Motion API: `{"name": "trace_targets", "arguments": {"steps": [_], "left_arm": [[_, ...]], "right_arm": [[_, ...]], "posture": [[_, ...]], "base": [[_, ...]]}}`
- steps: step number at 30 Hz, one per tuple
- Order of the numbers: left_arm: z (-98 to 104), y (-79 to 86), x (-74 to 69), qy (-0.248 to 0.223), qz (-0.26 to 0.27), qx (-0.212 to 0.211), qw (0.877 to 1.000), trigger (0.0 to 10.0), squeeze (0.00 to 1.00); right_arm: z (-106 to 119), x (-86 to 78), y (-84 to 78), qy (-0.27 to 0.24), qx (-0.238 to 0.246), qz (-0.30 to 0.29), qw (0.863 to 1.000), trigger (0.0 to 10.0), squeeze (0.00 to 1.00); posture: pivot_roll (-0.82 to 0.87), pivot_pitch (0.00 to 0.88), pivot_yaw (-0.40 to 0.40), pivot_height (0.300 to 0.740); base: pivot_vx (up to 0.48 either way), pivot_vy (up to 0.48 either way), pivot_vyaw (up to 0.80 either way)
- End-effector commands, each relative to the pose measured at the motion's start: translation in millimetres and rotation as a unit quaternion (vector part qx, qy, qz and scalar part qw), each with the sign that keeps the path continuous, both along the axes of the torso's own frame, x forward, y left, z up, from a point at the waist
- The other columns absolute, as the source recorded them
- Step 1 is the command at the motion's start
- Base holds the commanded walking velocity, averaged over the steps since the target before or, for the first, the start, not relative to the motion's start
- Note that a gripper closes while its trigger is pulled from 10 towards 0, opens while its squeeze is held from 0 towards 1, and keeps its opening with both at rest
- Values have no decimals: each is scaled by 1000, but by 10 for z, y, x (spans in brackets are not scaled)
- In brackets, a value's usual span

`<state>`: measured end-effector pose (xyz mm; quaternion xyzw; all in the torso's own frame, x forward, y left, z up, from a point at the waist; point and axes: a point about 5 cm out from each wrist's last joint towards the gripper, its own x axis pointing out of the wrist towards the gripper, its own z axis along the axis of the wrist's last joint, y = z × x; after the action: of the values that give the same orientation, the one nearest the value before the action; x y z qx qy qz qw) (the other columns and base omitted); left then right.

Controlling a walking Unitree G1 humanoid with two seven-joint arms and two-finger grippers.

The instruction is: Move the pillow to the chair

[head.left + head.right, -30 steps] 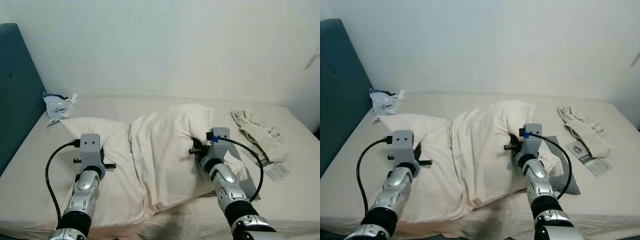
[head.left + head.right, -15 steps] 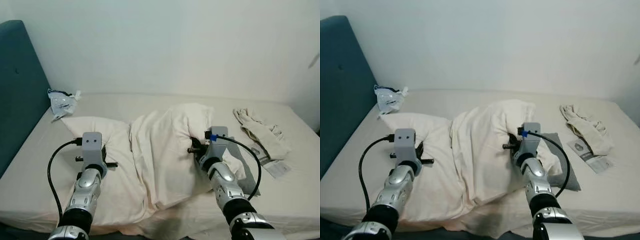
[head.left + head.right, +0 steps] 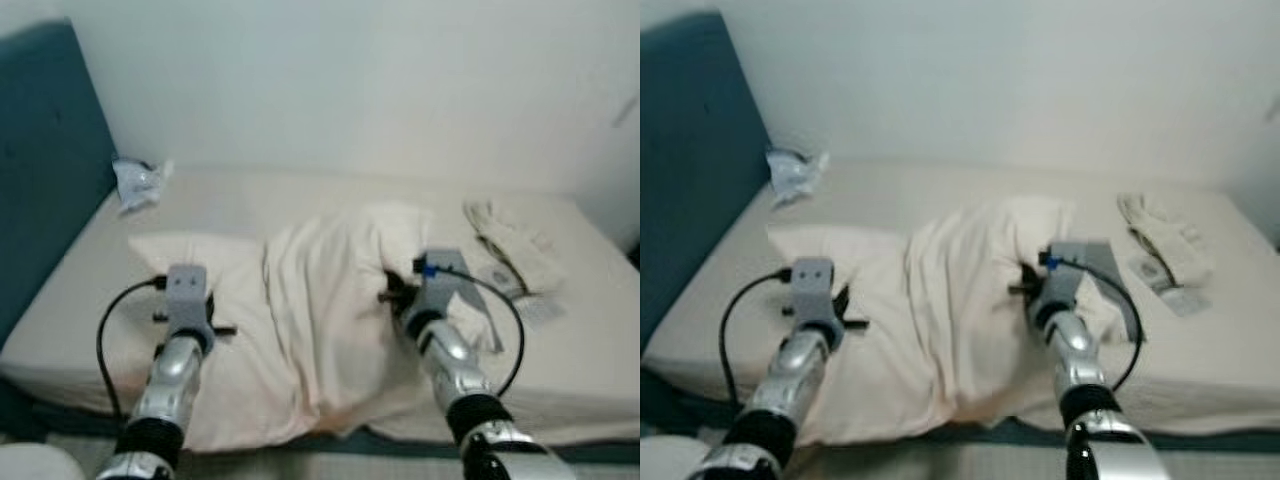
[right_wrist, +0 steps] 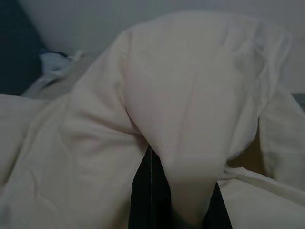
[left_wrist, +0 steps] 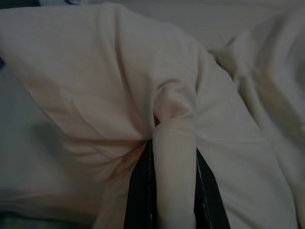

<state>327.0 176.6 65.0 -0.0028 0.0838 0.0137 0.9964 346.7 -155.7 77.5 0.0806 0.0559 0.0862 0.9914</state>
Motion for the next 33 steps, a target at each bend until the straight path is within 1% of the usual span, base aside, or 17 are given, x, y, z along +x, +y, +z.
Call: {"name": "trace_targets", "arguments": {"steps": [1, 5, 11, 13, 15, 16, 18, 19, 20, 23, 27, 31, 33], "left_arm": [[112, -58, 58, -22, -21, 12, 999, 10000, 0], [130, -78, 72, -24, -30, 17, 999, 10000, 0], [146, -109, 87, -27, -38, 14, 999, 10000, 0], [163, -135, 96, -30, -48, 20, 998, 10000, 0], [166, -166, 95, -31, -62, 44, 997, 10000, 0], [167, -166, 94, -32, -63, 48, 996, 10000, 0], [160, -160, 91, -31, -61, 46, 997, 10000, 0], [144, -154, 86, -27, -58, 36, 997, 10000, 0], [128, -142, 83, -21, -53, 32, 998, 10000, 0], [117, -124, 80, -18, -49, 35, 998, 10000, 0], [111, -129, 74, -16, -53, 32, 998, 10000, 0], [100, -152, 63, -17, -56, 31, 998, 10000, 0], [55, -124, 49, -8, -50, 51, 997, 10000, 0]], "right_arm": [[61, 27, 6, -17, 7, -2, 1000, 10000, 0], [37, 7, -4, -15, 10, -6, 1000, 10000, 0], [12, -7, -25, -11, 12, -12, 1000, 10000, 0], [10, -7, -21, -11, 14, -14, 1000, 10000, 0], [1, -13, -4, -10, 17, -14, 1000, 10000, 0], [2, -12, 3, -10, 17, -14, 1000, 10000, 0], [5, -11, 12, -10, 18, -13, 1000, 10000, 0], [7, -10, 19, -11, 19, -12, 1000, 10000, 0], [8, -9, 25, -11, 19, -12, 1000, 10000, 0], [13, -6, 30, -12, 20, -9, 1000, 10000, 0], [18, -6, 21, -14, 16, -9, 1000, 10000, 0], [22, -13, -29, -16, 17, -16, 1000, 10000, 0], [10, -21, -49, -15, 16, -22, 1000, 10000, 0]], "posture": [[26, 0, -15, 740], [25, 0, -9, 740], [23, 0, -4, 740], [25, 0, -5, 740], [24, 0, -6, 740], [24, 0, -6, 740], [24, 0, -6, 740], [24, 0, -7, 740], [25, 0, -8, 740], [26, 0, -8, 740], [22, 0, -7, 740], [14, 0, -4, 740], [11, 0, -4, 740]], "base": [[0, 0, 0], [0, 0, 0], [0, 0, 0], [0, 0, 0], [0, -441, 0], [0, -480, 0], [0, -480, 0], [0, -450, 0], [0, 0, 0], [0, 0, 0], [0, 0, 0], [0, 0, 0], [0, 0, -575]]}}
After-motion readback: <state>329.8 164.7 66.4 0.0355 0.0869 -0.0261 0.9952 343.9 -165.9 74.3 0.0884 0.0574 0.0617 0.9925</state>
